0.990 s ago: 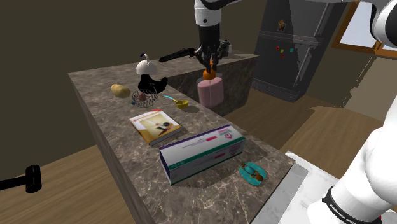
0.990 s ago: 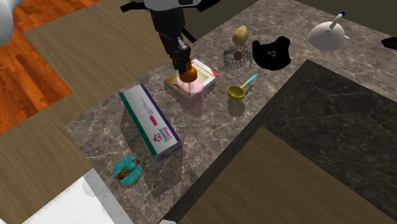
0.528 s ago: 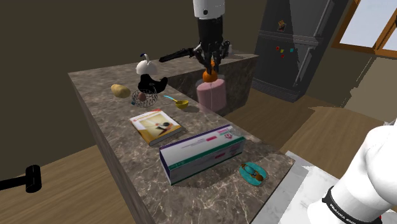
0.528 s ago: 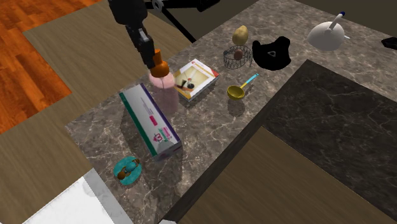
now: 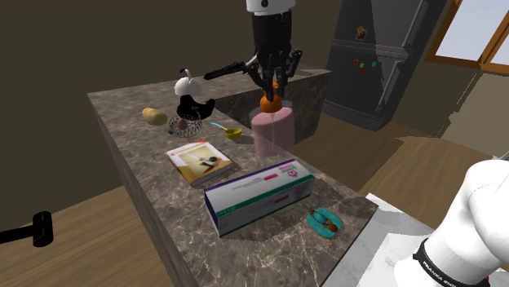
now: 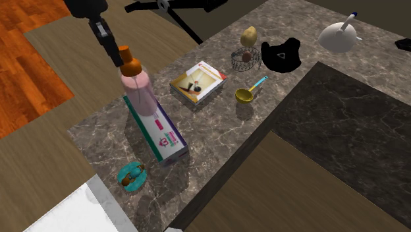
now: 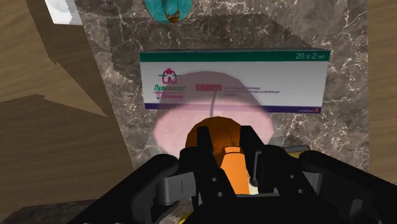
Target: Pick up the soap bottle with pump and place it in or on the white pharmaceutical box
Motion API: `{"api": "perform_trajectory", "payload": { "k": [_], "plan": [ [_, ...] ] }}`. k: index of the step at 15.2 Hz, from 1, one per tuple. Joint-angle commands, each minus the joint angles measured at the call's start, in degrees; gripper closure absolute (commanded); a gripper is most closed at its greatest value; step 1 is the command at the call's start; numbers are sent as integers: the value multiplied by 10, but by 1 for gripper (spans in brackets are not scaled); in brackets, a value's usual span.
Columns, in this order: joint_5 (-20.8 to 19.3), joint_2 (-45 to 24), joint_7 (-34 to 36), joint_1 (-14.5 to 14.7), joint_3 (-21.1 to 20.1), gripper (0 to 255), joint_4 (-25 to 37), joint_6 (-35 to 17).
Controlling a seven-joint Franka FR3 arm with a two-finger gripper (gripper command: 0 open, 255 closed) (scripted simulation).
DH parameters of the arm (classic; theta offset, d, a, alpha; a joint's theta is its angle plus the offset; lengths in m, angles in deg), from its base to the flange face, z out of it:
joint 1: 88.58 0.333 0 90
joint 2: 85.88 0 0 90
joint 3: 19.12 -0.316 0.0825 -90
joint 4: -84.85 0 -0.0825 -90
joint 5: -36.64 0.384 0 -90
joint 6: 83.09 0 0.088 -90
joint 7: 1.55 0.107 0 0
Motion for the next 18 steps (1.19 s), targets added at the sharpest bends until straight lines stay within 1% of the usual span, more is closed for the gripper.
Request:
{"api": "perform_trajectory", "payload": {
  "k": [1,18],
  "plan": [
    [2,5,4,1,-1,255,-16,-11],
    [4,18,19,1,0,255,-161,-143]
  ]
}}
